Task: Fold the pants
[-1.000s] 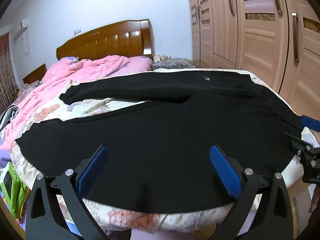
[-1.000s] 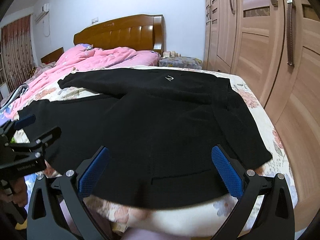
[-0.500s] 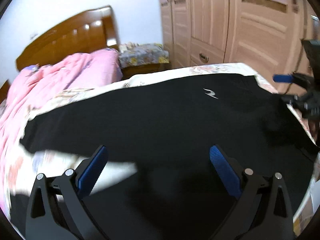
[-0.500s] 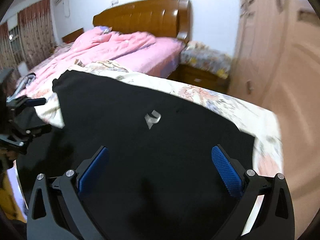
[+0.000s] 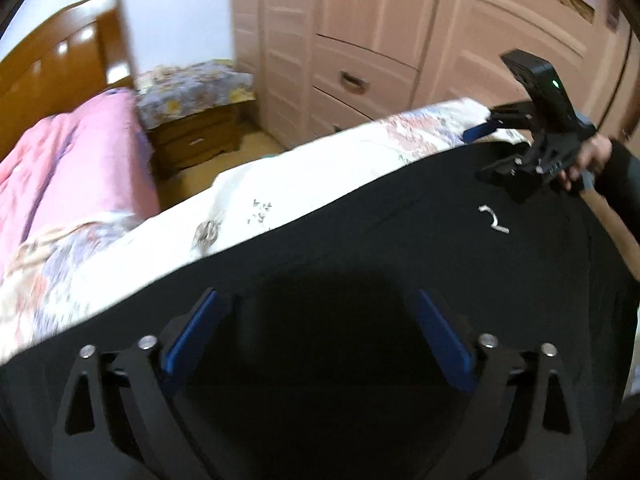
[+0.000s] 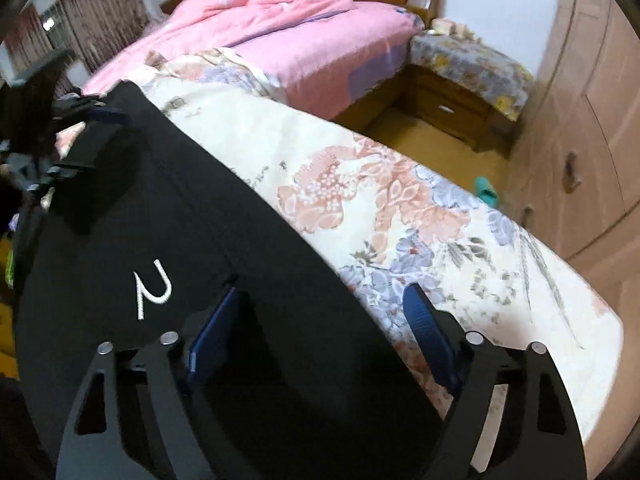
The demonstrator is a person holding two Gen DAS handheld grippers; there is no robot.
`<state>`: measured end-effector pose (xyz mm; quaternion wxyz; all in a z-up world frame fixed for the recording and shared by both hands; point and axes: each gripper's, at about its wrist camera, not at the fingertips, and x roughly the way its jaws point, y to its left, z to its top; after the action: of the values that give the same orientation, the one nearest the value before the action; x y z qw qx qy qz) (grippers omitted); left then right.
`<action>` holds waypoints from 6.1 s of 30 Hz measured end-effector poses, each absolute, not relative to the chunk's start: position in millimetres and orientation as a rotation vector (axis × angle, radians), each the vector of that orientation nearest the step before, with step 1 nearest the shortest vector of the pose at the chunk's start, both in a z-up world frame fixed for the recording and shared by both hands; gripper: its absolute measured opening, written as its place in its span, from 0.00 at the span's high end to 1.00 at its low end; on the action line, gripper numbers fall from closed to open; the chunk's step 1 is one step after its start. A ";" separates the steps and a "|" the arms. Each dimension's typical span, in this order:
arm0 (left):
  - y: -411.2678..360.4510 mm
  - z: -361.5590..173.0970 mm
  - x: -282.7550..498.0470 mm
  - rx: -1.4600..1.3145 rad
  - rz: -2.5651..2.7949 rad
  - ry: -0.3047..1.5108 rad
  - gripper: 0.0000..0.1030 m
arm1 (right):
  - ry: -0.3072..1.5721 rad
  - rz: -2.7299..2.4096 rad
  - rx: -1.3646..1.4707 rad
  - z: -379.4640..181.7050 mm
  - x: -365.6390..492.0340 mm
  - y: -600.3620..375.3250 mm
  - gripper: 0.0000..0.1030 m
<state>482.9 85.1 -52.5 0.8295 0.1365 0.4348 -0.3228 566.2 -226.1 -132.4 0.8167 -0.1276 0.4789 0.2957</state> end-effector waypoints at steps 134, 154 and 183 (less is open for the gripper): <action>172.2 -64.4 38.2 -0.143 -0.065 0.599 0.91 | 0.696 0.262 0.512 -158.4 97.8 -296.2 0.94; 158.2 7.5 35.8 -0.007 -0.019 0.462 0.22 | 0.611 0.084 0.248 -105.5 82.3 -287.4 0.36; 46.7 -37.9 284.0 0.297 -0.408 0.909 0.88 | 0.739 0.218 0.102 -149.7 200.9 -222.1 0.17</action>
<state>284.0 46.7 -37.9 0.8680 0.1417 0.4343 -0.1948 200.9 -222.1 -149.7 0.9254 0.0495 0.3604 0.1065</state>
